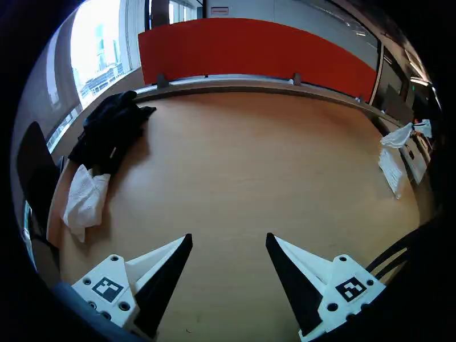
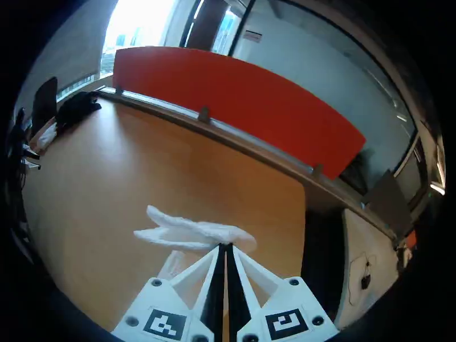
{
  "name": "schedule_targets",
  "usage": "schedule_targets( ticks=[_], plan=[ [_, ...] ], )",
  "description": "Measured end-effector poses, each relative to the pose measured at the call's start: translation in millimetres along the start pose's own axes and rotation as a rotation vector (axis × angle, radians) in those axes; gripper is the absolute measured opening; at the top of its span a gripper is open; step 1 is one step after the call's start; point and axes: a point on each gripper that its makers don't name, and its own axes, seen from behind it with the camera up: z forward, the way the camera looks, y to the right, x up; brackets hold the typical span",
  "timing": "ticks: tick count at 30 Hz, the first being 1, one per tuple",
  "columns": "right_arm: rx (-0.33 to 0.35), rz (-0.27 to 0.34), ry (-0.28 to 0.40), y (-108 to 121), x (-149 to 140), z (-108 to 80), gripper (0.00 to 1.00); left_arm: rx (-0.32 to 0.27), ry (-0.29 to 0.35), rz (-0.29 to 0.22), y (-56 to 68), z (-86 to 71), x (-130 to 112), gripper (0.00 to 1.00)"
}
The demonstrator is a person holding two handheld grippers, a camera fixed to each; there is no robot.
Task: Fold towel
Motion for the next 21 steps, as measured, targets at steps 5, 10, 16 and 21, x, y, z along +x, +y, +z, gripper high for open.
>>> schedule_targets(
  ticks=[5, 10, 16, 21],
  plan=[
    [-0.012, 0.068, -0.06, 5, -43, -3.0, 0.06, 0.0, -0.007, 0.006, -0.3, -0.9, -4, 0.96],
    [-0.015, 0.115, -0.099, 6, -69, -2.1, 0.06, -0.002, -0.009, 0.013, 0.5, -1.1, -5, 0.96],
    [-0.022, 0.125, -0.134, 8, -86, -2.4, 0.05, -0.001, -0.008, 0.013, -0.1, -1.9, -5, 0.96],
    [-0.026, 0.128, -0.166, 8, -99, -0.8, 0.05, 0.001, -0.01, 0.012, -1.7, -2.5, -6, 0.96]
  ],
)
